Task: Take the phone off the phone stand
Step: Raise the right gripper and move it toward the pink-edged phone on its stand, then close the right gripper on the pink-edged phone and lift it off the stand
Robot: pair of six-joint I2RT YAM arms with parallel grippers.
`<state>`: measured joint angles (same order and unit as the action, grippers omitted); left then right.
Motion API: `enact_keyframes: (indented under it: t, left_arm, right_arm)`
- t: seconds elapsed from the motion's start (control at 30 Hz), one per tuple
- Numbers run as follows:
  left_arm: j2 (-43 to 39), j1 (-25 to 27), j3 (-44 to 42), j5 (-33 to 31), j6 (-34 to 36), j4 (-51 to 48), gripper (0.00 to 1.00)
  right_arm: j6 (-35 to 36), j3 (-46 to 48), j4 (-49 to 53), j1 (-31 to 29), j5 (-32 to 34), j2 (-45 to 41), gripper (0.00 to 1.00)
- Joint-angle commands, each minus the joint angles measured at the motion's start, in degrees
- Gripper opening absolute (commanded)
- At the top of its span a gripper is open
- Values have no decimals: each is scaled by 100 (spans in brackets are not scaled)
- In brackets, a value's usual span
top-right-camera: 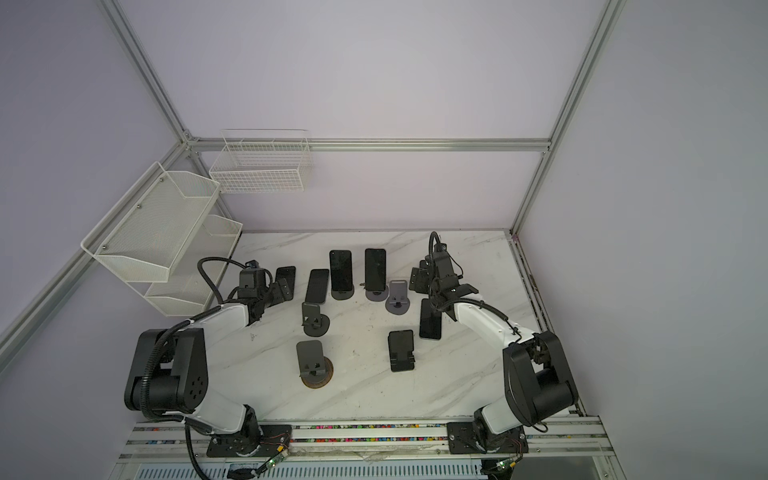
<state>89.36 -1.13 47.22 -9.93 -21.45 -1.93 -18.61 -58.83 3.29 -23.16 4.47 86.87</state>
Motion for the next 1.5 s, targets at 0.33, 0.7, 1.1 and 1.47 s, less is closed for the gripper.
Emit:
enact_keyframes:
  t: [0.33, 0.7, 1.1, 1.47]
  left_arm:
    - [-118, -29, 199, 46, 32, 149, 100]
    - [-293, -33, -12, 132, 45, 282, 100]
    - [-283, -40, 17, 83, 18, 264, 100]
    - [-223, -42, 74, 86, 17, 197, 100]
  right_arm:
    - [-29, -2299, 450, -1475, 1317, 1549, 92]
    - [-363, -3607, 1214, -1757, 2224, 2782, 97]
    - [-783, -4505, 1551, -1846, 2735, 3811, 91]
    - [-758, -4058, 1206, -2008, 3104, 3558, 74]
